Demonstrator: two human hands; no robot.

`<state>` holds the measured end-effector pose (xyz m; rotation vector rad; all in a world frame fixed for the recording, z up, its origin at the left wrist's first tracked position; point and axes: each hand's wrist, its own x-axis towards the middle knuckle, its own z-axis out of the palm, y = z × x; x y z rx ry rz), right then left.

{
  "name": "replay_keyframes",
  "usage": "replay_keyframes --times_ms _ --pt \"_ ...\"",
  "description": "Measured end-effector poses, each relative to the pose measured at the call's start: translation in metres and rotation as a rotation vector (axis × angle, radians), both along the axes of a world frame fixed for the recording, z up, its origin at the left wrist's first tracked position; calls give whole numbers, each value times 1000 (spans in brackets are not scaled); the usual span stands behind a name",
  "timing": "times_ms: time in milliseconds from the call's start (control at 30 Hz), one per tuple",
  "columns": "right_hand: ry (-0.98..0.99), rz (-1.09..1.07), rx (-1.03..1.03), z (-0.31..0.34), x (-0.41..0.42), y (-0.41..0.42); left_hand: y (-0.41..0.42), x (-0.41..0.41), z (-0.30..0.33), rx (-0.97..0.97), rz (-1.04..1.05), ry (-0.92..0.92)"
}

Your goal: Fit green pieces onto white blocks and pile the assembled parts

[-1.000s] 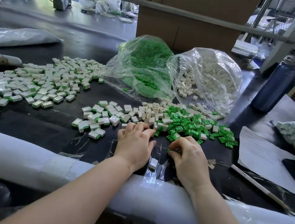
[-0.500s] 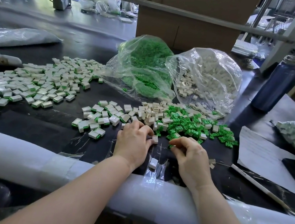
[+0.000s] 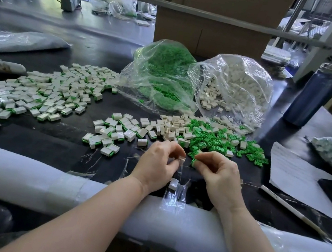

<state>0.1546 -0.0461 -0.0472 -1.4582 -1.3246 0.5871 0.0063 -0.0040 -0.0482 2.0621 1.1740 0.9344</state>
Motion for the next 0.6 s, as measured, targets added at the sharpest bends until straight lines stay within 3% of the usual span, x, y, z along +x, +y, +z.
replay_keyframes --times_ms 333,600 --pt "239 58 16 1 2 -1 0 -1 -2 -225 -141 -213" --pt "132 86 -20 2 -2 -2 2 -1 -3 -319 -167 -258"
